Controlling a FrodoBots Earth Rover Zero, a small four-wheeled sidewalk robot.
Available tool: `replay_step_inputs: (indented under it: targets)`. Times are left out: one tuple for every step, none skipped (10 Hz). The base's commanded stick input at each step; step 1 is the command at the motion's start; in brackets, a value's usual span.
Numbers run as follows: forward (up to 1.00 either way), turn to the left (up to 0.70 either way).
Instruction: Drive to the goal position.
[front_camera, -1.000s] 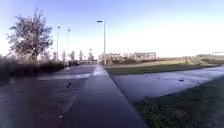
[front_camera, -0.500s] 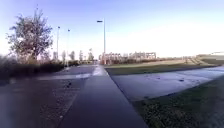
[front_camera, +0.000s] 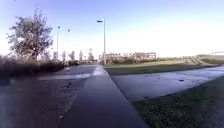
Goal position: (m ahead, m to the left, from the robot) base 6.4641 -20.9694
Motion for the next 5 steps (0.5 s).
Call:
replay_step_inputs:
  targets:
    - [0.39,0.00]
    - [0.05,0.00]
    - [0.55,0.00]
    - [0.70,0.00]
    - [0.70,0.00]
